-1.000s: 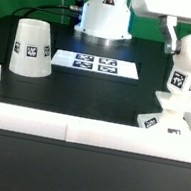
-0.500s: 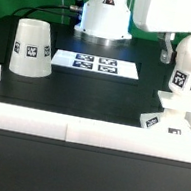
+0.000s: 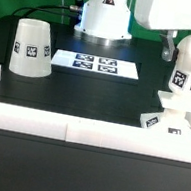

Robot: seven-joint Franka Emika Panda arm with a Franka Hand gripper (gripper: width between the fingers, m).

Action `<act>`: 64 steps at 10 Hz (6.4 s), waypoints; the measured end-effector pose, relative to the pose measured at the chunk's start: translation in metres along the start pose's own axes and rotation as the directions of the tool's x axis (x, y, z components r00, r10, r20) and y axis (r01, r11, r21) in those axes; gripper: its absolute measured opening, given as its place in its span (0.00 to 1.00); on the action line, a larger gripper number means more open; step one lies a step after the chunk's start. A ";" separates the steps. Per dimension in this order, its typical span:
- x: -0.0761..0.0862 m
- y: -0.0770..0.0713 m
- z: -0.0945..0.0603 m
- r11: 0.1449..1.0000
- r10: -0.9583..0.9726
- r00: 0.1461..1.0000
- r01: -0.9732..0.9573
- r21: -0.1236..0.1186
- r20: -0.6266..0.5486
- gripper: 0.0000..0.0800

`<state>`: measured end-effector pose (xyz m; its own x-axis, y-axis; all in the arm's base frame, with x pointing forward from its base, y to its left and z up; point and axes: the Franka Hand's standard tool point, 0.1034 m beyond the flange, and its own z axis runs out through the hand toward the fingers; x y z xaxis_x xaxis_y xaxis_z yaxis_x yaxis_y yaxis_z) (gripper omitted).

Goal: Assemble lamp

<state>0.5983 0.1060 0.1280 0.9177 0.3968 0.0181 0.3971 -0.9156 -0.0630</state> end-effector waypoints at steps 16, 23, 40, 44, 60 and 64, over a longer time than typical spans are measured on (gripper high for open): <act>0.003 -0.001 -0.003 0.838 0.546 0.837 -0.546 0.015 -0.023 0.72; 0.004 -0.001 -0.004 0.378 0.925 0.379 -0.924 0.052 0.008 0.73; 0.008 0.000 -0.002 0.948 0.318 0.948 -0.318 0.004 -0.031 0.87; 0.008 0.006 -0.001 0.996 -0.078 0.997 0.078 -0.037 -0.022 0.87; 0.009 0.011 0.002 0.990 0.139 0.988 -0.141 -0.018 -0.068 0.72; 0.008 0.015 0.002 0.882 0.471 0.880 -0.471 0.004 -0.068 0.72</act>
Offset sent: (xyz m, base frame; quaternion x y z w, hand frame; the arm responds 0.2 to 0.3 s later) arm 0.0007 0.0014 0.0012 -0.0002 0.0051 0.0052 1.0000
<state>0.6112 0.0952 0.1250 0.9948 -0.0862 0.0544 -0.0825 -0.9943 -0.0683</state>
